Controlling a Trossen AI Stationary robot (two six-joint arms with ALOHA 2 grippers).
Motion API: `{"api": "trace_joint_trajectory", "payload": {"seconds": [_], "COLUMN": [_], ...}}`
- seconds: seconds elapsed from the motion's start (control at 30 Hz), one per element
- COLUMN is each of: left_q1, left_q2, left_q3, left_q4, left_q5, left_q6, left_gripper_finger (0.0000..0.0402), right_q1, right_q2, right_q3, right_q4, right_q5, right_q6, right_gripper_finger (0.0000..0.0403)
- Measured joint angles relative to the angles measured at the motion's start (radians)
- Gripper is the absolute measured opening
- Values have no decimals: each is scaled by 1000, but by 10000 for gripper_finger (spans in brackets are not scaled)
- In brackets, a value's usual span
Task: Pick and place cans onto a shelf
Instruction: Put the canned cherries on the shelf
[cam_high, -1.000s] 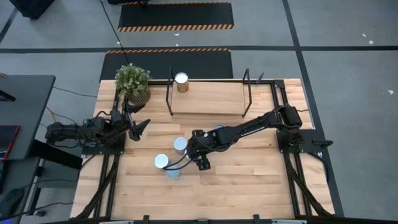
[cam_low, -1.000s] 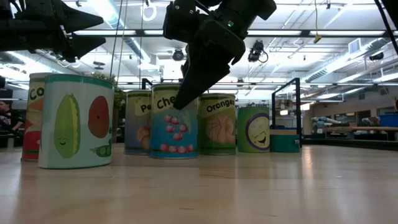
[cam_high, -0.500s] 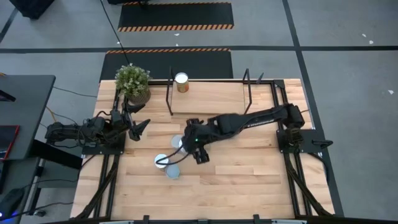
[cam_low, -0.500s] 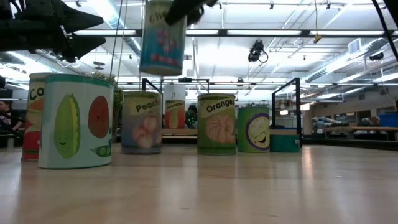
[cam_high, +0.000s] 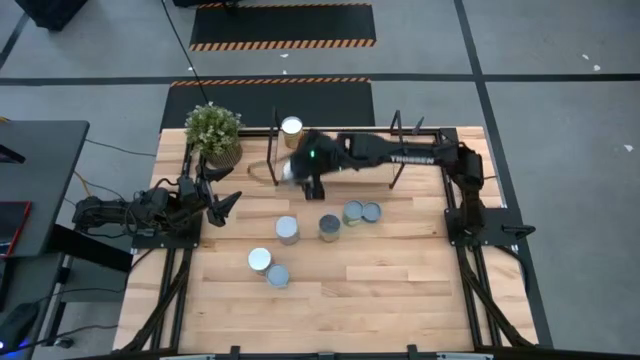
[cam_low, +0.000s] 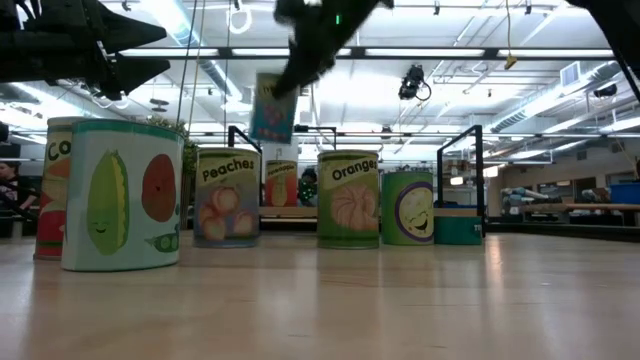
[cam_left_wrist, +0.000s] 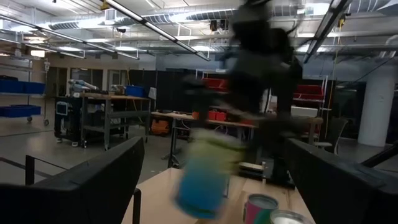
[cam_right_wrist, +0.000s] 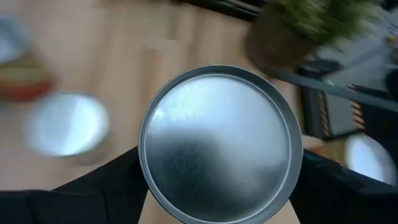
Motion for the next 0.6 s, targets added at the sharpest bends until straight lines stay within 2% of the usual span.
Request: {"api": "trace_joint_trajectory", "payload": {"seconds": [0.13, 0.27, 0.43, 0.6], "left_q1": [0, 0, 0, 0], "left_q2": [0, 0, 0, 0], "left_q3": [0, 0, 0, 0], "left_q4": [0, 1, 3, 19], "left_q5": [-2, -3, -11, -18], "left_q6": [2, 7, 13, 50], "left_gripper_finger": [392, 392, 392, 392], "right_q1": [-89, -141, -163, -158], "right_q2": [0, 3, 3, 2], "right_q3": [-89, -160, -158, -130], "right_q4": [114, 192, 231, 248], "right_q5": [-7, -58, -109, -99], "right_q6": [-5, -5, 12, -10], "right_gripper_finger": [326, 326, 326, 326]}}
